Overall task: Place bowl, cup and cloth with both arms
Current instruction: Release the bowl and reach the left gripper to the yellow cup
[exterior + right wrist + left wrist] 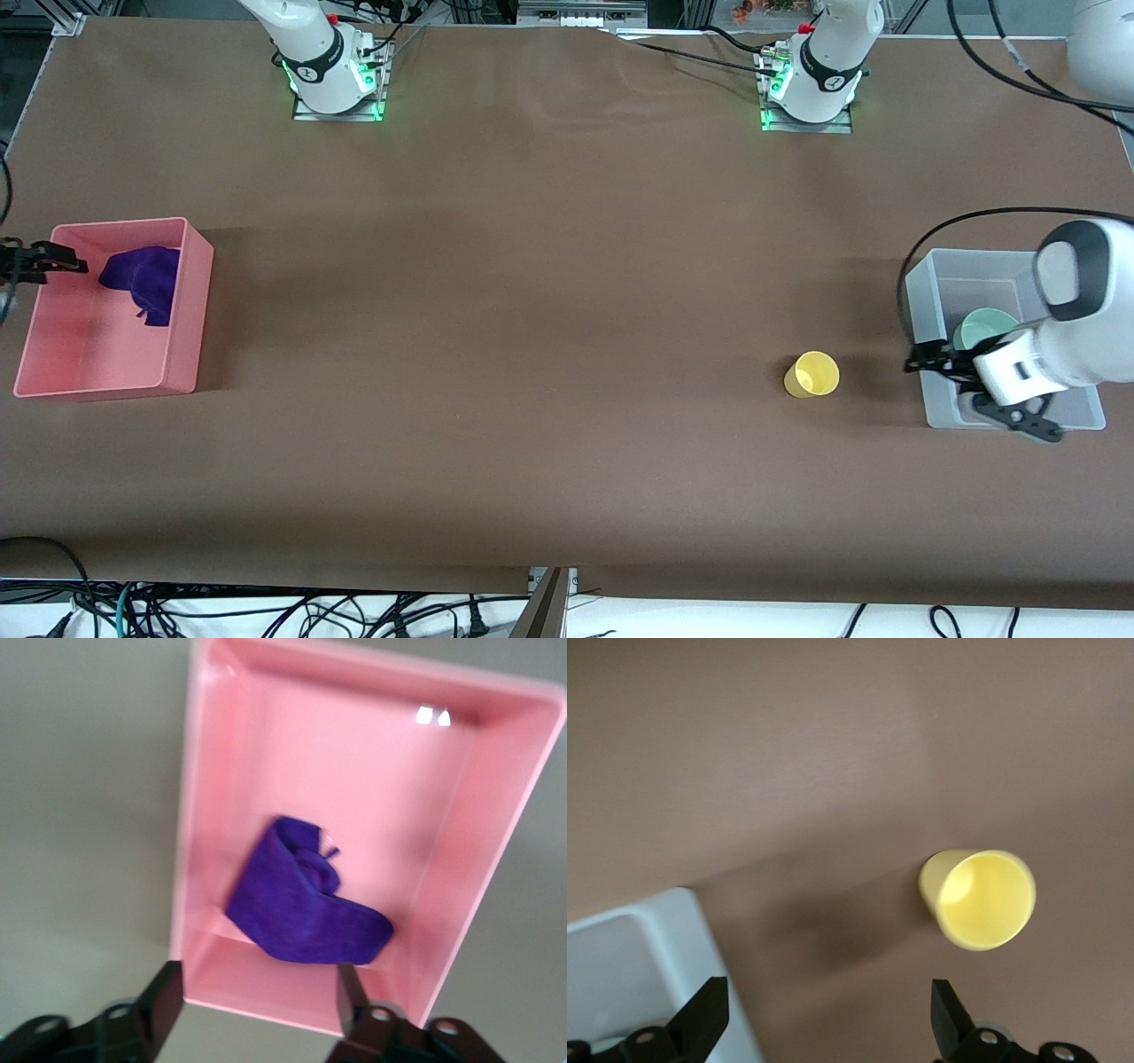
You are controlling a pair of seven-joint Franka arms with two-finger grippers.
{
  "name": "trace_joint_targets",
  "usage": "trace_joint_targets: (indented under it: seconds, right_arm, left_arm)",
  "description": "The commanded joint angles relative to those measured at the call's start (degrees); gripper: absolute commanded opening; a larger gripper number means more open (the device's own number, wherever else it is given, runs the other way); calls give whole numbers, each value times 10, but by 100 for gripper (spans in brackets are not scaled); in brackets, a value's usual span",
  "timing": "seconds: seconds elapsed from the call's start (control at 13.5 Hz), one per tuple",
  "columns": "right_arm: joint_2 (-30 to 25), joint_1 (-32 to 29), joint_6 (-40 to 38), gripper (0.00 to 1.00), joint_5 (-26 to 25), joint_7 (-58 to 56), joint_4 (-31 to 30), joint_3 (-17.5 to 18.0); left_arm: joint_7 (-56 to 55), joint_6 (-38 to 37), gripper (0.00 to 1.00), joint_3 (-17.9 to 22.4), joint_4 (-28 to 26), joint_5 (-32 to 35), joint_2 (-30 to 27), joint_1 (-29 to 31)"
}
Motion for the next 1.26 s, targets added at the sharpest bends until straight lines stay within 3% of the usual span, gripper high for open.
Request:
trace_joint_targets:
  seconds: [0.0,0.15,0.22,0.3,0.45,0.52,0.59,0.74,1.04,1.19]
  right_arm:
    - [-28,0,-78,100,-31,118,55,81]
    - [-63,0,-90,100,-47,252,55,146]
    - [-81,0,-91,100,-46,297,53,167]
    - [-94,0,-94,100,-47,310,53,187]
    - [-118,0,-102,100,-46,310,51,207]
    - [-127,0,-115,100,-50,308,53,209]
    - [-142,0,-110,100,-48,306,54,207]
    - [-157,-1,-100,100,-45,305,53,200]
    - [-177,-1,-114,100,-47,308,54,199]
    - [-180,-1,-131,100,-44,330,53,200]
  left_arm:
    - [-48,21,100,2,-10,-5,29,-33]
    - [-50,51,99,2,-10,-5,48,-37]
    - [-47,59,92,2,-12,-1,54,-40]
    - [-44,67,74,2,-14,0,64,-41]
    - [-42,77,61,2,-22,0,81,-41]
    - [-42,79,48,2,-24,0,87,-45]
    - [-44,79,28,2,-24,-1,89,-53]
    - [-44,79,0,2,-24,-1,89,-53]
    - [-44,57,0,2,-14,0,61,-48]
    - [-40,-16,0,7,-2,8,18,-44]
